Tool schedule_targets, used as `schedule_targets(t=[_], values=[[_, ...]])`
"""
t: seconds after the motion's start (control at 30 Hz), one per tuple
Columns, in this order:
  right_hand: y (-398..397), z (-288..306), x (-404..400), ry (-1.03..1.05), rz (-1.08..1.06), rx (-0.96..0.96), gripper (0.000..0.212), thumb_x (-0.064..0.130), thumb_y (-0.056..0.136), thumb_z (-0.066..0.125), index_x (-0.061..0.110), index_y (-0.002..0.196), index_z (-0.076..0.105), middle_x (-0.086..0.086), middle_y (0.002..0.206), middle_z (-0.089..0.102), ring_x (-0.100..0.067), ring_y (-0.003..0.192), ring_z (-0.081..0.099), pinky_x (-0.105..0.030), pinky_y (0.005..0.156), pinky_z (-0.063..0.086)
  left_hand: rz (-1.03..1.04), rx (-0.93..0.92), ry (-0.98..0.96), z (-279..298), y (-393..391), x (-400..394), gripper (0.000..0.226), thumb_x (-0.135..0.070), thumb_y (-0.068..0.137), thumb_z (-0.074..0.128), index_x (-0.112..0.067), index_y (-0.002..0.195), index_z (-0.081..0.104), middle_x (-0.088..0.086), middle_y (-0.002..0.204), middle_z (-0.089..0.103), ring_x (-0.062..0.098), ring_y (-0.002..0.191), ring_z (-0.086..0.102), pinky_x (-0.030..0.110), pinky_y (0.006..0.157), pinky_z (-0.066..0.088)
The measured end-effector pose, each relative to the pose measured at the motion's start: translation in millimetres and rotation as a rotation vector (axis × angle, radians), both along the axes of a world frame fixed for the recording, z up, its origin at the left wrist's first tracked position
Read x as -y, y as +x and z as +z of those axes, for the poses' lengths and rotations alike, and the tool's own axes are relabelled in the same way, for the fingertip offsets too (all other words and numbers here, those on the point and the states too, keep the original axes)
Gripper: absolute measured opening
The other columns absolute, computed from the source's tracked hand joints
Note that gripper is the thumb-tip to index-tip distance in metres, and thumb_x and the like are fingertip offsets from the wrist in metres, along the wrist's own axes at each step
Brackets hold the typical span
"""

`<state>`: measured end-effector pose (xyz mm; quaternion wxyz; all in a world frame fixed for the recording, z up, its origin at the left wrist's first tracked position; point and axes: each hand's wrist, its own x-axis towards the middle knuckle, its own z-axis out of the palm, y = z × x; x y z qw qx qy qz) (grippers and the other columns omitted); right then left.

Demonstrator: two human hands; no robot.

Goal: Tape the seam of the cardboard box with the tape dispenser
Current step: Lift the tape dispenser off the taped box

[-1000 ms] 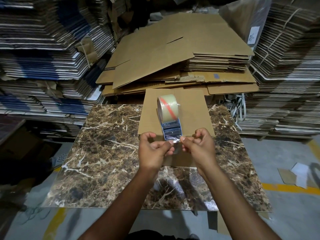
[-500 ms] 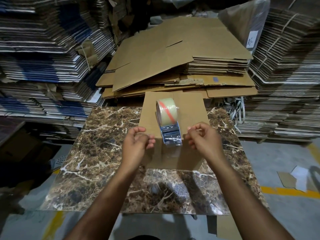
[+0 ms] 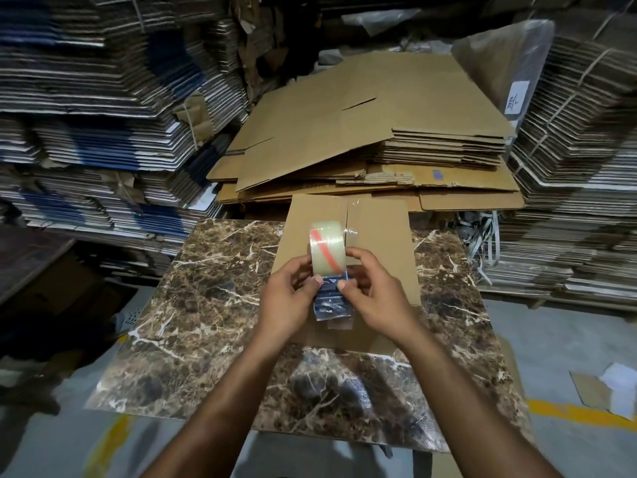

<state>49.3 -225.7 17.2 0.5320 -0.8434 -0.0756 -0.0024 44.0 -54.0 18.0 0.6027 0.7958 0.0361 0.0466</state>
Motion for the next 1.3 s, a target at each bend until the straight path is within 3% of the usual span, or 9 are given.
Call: schedule_targets(t=[0.1, 0.37, 0.67, 0.83, 0.93, 1.03, 1.1, 1.23, 1.3], values=[[-11.4, -4.9, -5.4, 0.065, -0.008, 0.013, 0.055, 0.015, 0.092, 0.069, 0.031, 0.141, 0.049, 0.018, 0.106, 0.066, 0.014, 0.088, 0.065, -0.006, 0.074, 0.051, 0.077, 0.004, -0.073, -1.7, -12.1, 4.4, 0.030, -0.006, 0.091, 0.068, -0.020, 0.117, 0.069, 0.000, 0.106, 0.078, 0.014, 0.101, 0.073, 0.048, 0.095, 0.058], [-10.6, -14.7, -40.8, 0.176, 0.069, 0.055, 0.055, 0.013, 0.085, 0.072, 0.035, 0.132, 0.054, -0.004, 0.106, 0.070, -0.016, 0.090, 0.068, -0.038, 0.084, 0.061, 0.208, 0.031, -0.096, 7.8, -31.8, -20.4, 0.032, -0.005, 0.088, 0.071, -0.017, 0.118, 0.073, -0.001, 0.104, 0.079, 0.013, 0.099, 0.074, 0.044, 0.092, 0.060], [19.1, -29.7, -172.0, 0.183, 0.087, 0.096, 0.059, 0.007, 0.082, 0.076, 0.026, 0.133, 0.054, 0.001, 0.114, 0.068, -0.011, 0.098, 0.068, -0.025, 0.085, 0.059, 0.202, 0.083, -0.086, -8.0, -7.2, -158.7, 0.032, -0.001, 0.088, 0.072, -0.012, 0.117, 0.073, 0.002, 0.105, 0.079, 0.015, 0.099, 0.075, 0.031, 0.086, 0.059], [50.3, -75.9, -253.2, 0.131, 0.046, -0.081, 0.056, 0.002, 0.082, 0.074, 0.025, 0.131, 0.056, 0.010, 0.113, 0.068, -0.005, 0.096, 0.068, -0.015, 0.077, 0.057, 0.150, -0.057, -0.069, -72.1, 39.3, -242.5, 0.027, 0.002, 0.087, 0.070, -0.009, 0.111, 0.075, 0.005, 0.098, 0.080, 0.023, 0.092, 0.076, 0.036, 0.082, 0.061], [69.5, -125.3, -282.1, 0.082, 0.022, -0.220, 0.056, 0.006, 0.078, 0.072, 0.034, 0.124, 0.055, 0.007, 0.112, 0.072, -0.013, 0.095, 0.071, -0.035, 0.085, 0.060, 0.150, -0.151, -0.038, -115.6, 54.3, -269.5, 0.029, -0.005, 0.080, 0.070, -0.023, 0.101, 0.078, -0.001, 0.090, 0.081, 0.023, 0.088, 0.077, 0.040, 0.080, 0.061], [76.6, -181.5, -296.7, 0.056, 0.018, -0.237, 0.060, 0.012, 0.070, 0.071, 0.042, 0.120, 0.054, -0.001, 0.111, 0.074, -0.019, 0.101, 0.073, -0.052, 0.088, 0.059, 0.123, -0.187, 0.047, -156.6, 60.0, -286.5, 0.027, -0.029, 0.071, 0.069, -0.032, 0.097, 0.079, -0.004, 0.087, 0.081, 0.019, 0.084, 0.077, 0.045, 0.079, 0.062], [78.1, -208.9, -303.2, 0.063, -0.002, -0.285, 0.065, 0.011, 0.070, 0.071, 0.046, 0.122, 0.053, 0.003, 0.115, 0.074, -0.016, 0.106, 0.072, -0.052, 0.090, 0.059, 0.099, -0.215, 0.097, -176.4, 65.5, -294.6, 0.035, -0.039, 0.068, 0.065, -0.026, 0.098, 0.080, -0.002, 0.084, 0.080, 0.018, 0.079, 0.076, 0.046, 0.076, 0.061], [94.3, -230.2, -310.0, 0.037, -0.080, -0.354, 0.062, 0.009, 0.074, 0.063, 0.043, 0.125, 0.053, 0.008, 0.115, 0.072, -0.014, 0.104, 0.071, -0.051, 0.088, 0.059, -0.016, -0.201, 0.177, -175.2, 84.3, -298.8, 0.032, -0.022, 0.078, 0.059, -0.032, 0.104, 0.075, -0.001, 0.087, 0.080, 0.018, 0.077, 0.075, 0.034, 0.072, 0.059], [100.5, -220.6, -312.0, 0.008, -0.103, -0.401, 0.052, 0.005, 0.081, 0.056, 0.036, 0.123, 0.056, 0.004, 0.120, 0.069, -0.020, 0.104, 0.069, -0.049, 0.084, 0.058, -0.078, -0.219, 0.227, -177.1, 96.1, -301.8, 0.035, -0.019, 0.079, 0.054, -0.026, 0.105, 0.078, 0.000, 0.090, 0.080, 0.019, 0.078, 0.074, 0.030, 0.072, 0.055]])
